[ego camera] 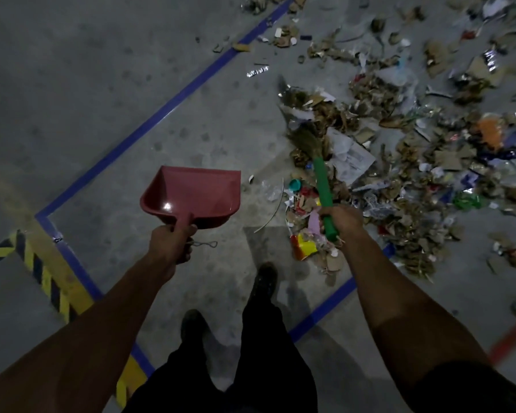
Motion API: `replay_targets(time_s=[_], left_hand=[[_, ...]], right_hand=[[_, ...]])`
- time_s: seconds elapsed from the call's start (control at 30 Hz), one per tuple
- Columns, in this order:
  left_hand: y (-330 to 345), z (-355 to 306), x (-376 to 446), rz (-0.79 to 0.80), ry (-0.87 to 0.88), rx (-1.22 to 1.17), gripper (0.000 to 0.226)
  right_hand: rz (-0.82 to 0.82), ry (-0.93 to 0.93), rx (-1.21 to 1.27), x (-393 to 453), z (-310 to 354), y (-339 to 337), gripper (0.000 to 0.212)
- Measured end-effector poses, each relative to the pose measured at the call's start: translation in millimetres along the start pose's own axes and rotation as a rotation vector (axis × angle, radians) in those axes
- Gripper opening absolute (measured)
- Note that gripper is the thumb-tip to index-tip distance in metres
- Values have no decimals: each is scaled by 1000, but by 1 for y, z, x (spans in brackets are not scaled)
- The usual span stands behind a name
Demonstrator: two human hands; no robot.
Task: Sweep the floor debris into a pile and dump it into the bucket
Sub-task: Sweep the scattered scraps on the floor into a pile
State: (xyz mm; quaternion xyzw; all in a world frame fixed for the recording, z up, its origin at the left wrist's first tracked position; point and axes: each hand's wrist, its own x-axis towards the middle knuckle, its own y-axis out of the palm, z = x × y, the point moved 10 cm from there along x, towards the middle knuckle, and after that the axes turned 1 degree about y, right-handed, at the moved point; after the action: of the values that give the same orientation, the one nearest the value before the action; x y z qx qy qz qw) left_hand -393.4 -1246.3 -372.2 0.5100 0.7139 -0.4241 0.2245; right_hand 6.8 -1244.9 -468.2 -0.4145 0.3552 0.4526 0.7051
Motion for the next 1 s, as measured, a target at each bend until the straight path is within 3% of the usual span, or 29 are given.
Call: replay_targets(time_s=[0.3, 0.33, 0.4, 0.47, 0.57, 0.7, 0.87, 0.93, 1.0], left_hand=[[4, 0, 5, 8, 15, -11, 22], [3, 1, 5, 6, 16, -8, 21], [2, 3, 6, 1, 15, -1, 22], [1, 5, 6, 1, 16, 1, 21], [0, 6, 7, 6, 27, 12, 22], [-2, 8, 6, 2, 33, -1, 19], [-5, 11, 1, 22, 27, -7, 16], [-6, 11, -3, 41, 20, -12, 15], [-8, 10, -8, 54, 24, -23, 15]], right_hand=[[-92, 37, 191, 44, 20, -44, 18], [-112, 29, 172, 57, 17, -51, 30], [-171, -4, 162, 107, -1, -70, 74], [-176, 22, 191, 111, -8, -78, 89], [-204, 3, 189, 65, 8, -77, 63], [-220, 6, 339, 50, 0, -78, 56], [-174, -53, 319, -67, 3, -34, 8], [-225, -95, 370, -97, -4, -21, 4], [-236, -110, 410, -123, -12, -2, 13]])
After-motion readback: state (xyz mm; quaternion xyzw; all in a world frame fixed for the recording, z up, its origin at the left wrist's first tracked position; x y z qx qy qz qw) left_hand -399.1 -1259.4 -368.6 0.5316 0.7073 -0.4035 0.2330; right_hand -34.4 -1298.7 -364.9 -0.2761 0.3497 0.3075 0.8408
